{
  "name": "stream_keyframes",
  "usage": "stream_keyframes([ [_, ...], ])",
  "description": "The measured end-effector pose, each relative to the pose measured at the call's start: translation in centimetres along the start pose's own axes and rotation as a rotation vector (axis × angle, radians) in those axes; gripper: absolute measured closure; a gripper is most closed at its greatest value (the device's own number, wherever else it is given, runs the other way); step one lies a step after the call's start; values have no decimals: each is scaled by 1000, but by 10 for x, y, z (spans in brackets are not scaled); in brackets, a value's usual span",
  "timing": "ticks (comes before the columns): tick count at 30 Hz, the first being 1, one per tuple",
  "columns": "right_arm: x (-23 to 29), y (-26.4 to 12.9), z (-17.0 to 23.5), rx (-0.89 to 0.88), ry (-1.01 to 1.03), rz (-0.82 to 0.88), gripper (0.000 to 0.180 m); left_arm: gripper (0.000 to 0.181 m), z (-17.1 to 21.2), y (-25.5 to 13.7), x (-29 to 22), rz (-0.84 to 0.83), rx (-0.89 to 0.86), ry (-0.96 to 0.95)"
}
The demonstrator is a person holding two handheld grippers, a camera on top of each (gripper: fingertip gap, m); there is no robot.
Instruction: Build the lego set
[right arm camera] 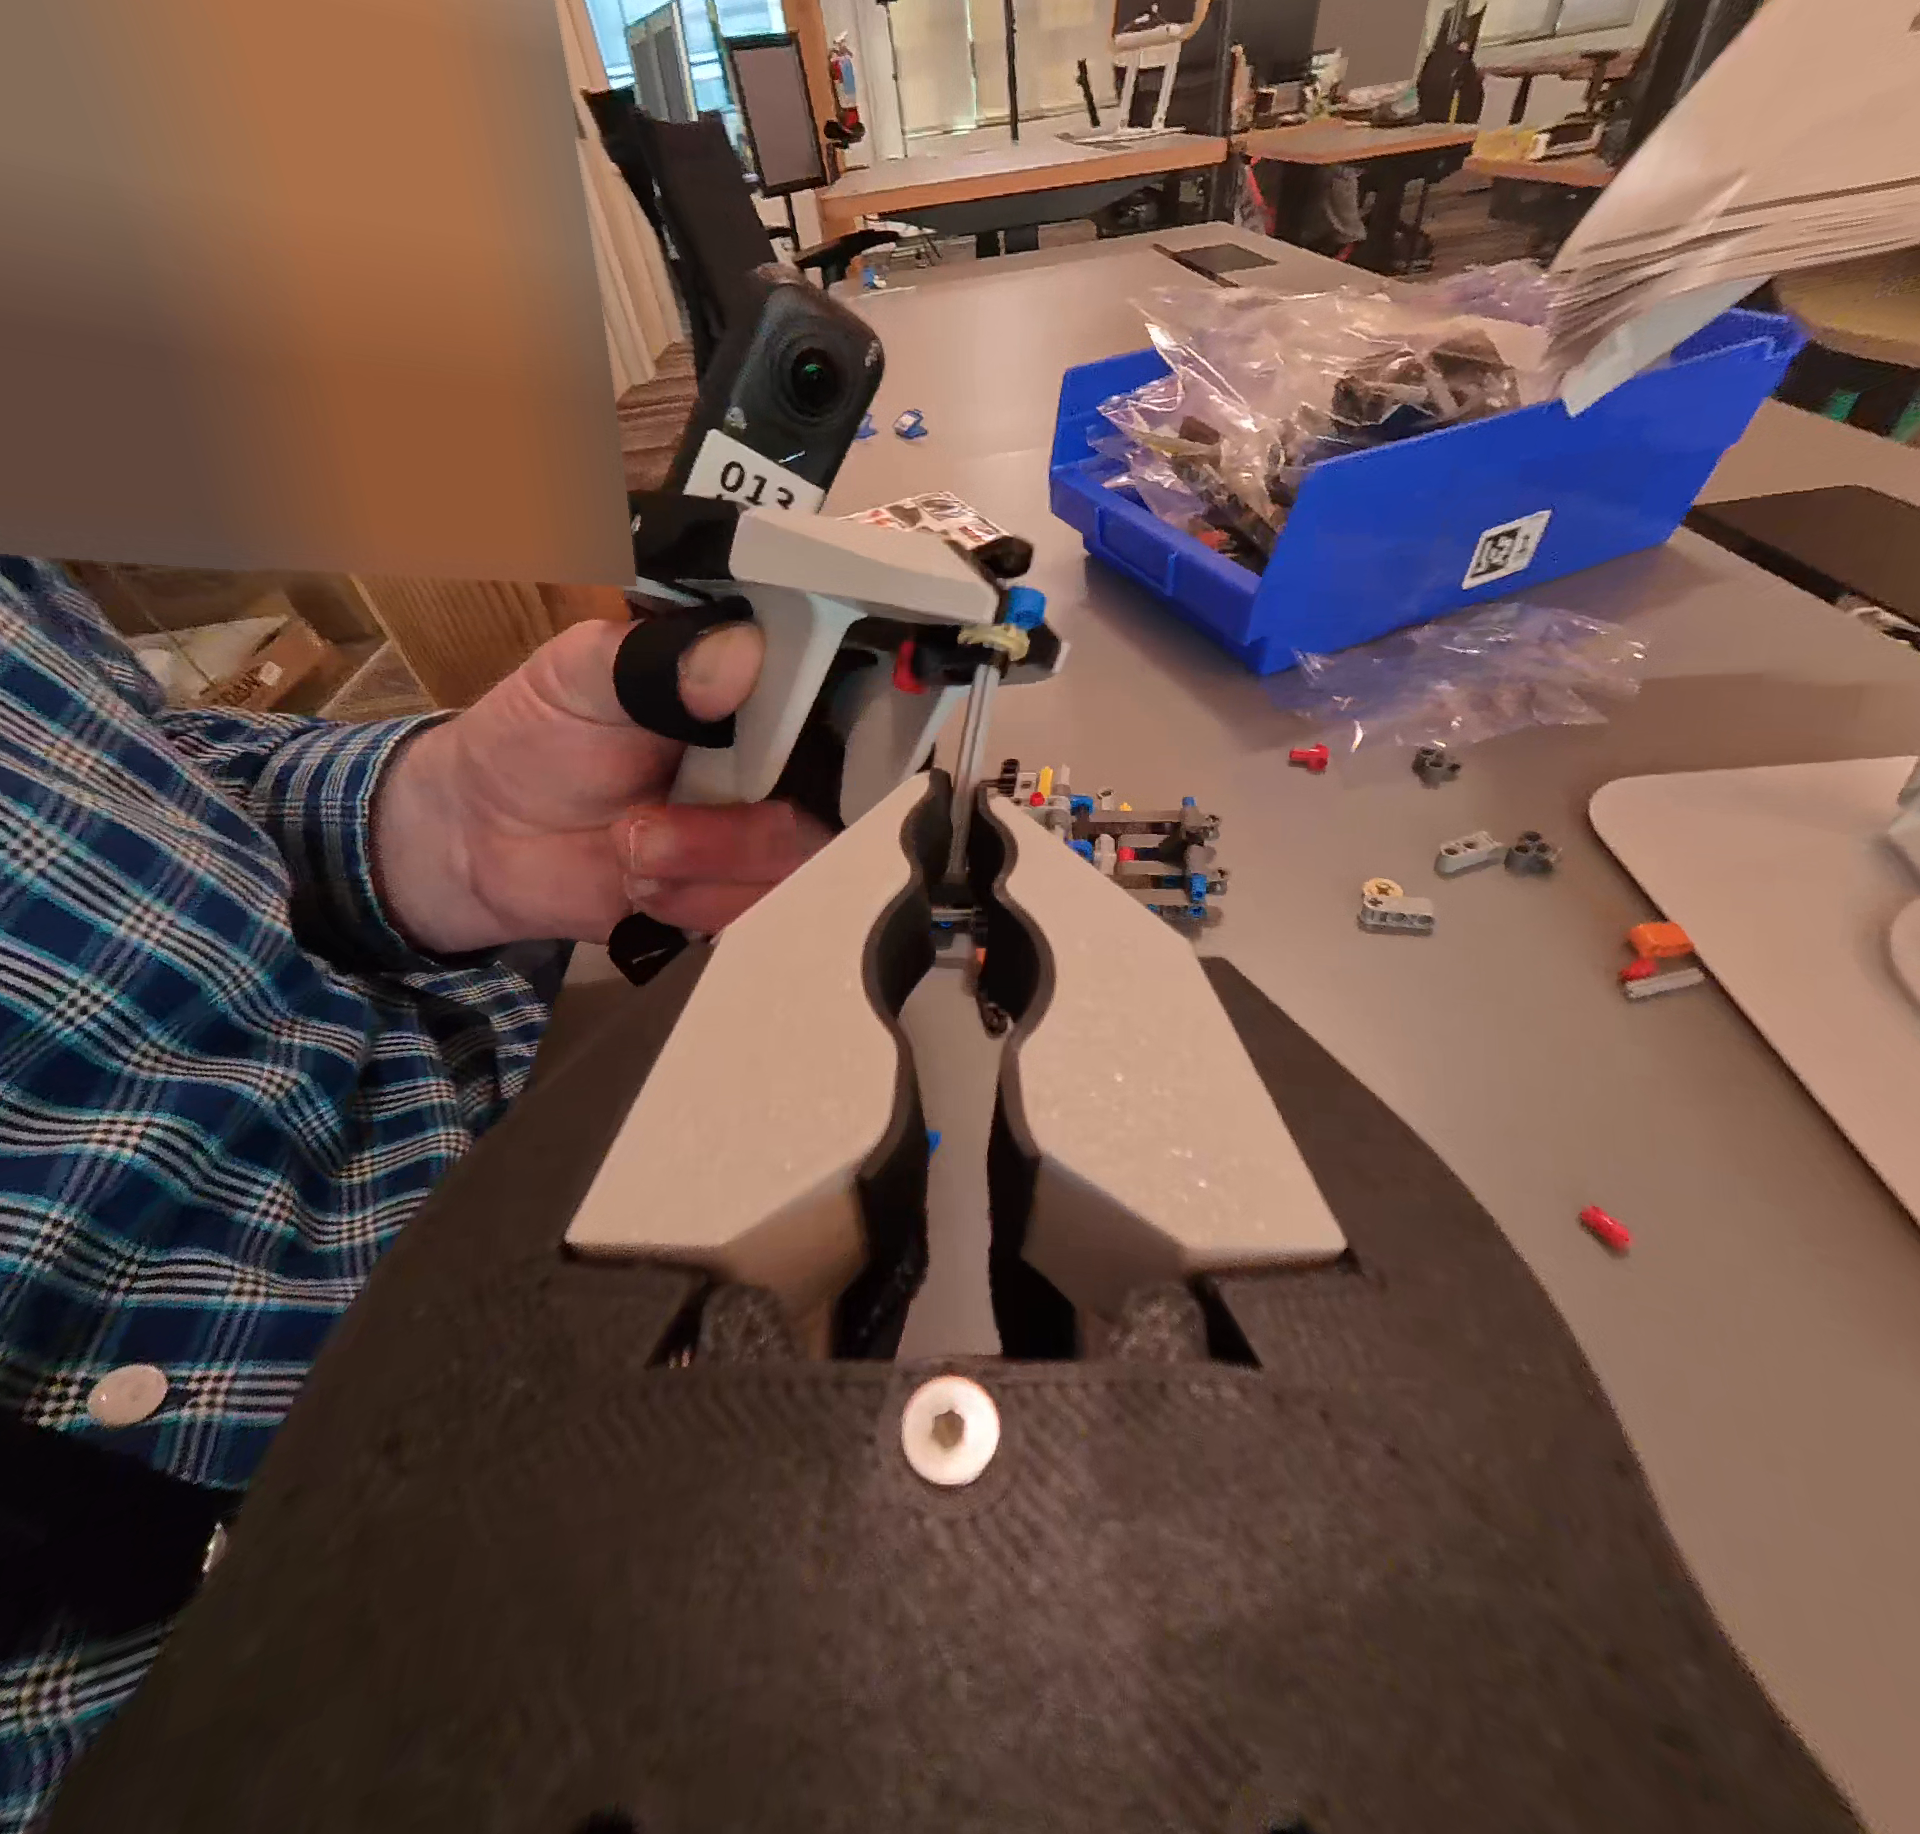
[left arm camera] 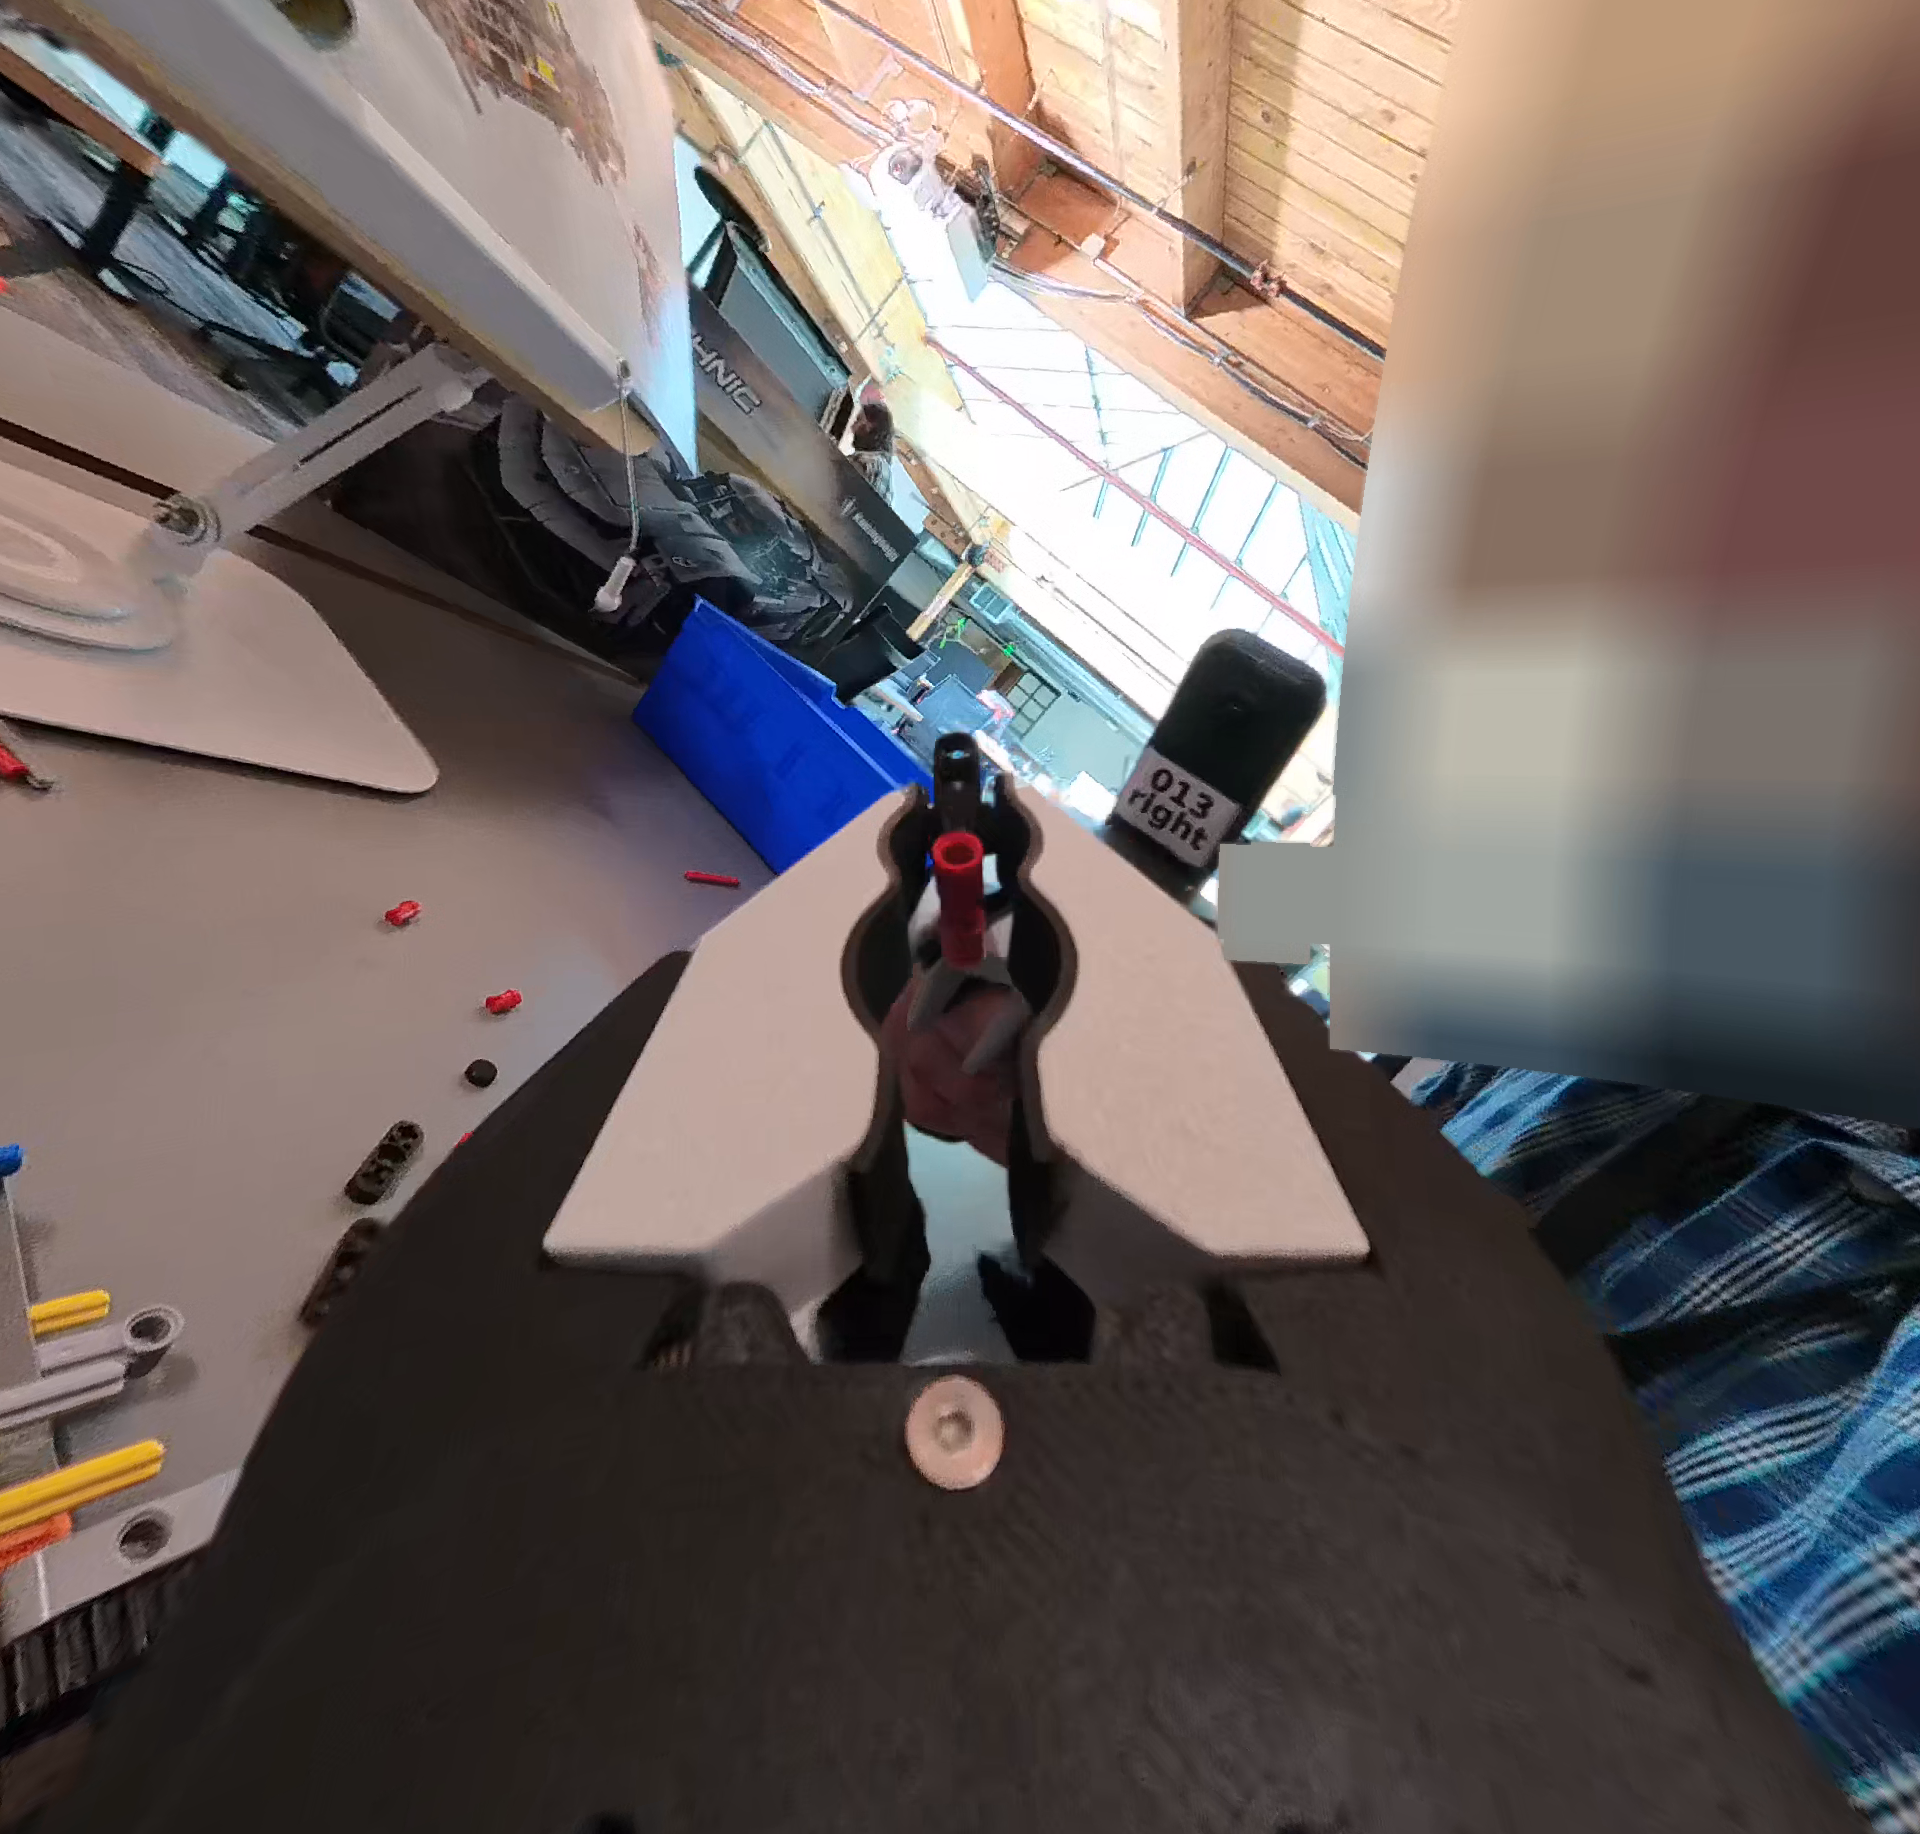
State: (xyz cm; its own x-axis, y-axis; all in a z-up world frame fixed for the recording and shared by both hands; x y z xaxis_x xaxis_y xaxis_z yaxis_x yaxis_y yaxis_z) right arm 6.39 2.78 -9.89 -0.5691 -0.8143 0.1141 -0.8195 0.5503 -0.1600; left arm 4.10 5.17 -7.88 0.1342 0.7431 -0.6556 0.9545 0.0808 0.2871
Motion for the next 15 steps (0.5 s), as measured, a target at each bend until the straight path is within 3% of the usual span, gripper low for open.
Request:
stream_keyframes([
  [1,0,0,0,1,0,4,179,171,1,-2,1,-1,-1,4],
  [6,-2,-2,1,49,-40,1,179,164,7,-9,2,-25,61,80],
  [13,-4,-7,0,71,-74,6,178,170,12,-8,-2,-47,104,87],
  [15,-3,-6,-3,88,-95,11,170,170,13,-6,-5,-39,109,81],
])
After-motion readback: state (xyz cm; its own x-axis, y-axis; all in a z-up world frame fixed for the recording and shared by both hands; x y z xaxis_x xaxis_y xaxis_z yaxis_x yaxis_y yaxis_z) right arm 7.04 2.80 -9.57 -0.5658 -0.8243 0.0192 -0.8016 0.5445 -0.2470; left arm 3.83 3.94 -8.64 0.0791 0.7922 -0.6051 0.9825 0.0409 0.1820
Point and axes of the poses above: each gripper's, where its closed fingertips meet, y out along the fingers, z out of its underside, x = y × z across the jaws, the point moved 2 cm from there along -y, back along the fingers, and after that the axes turned 1 degree about -x, right-handed, at the moved point
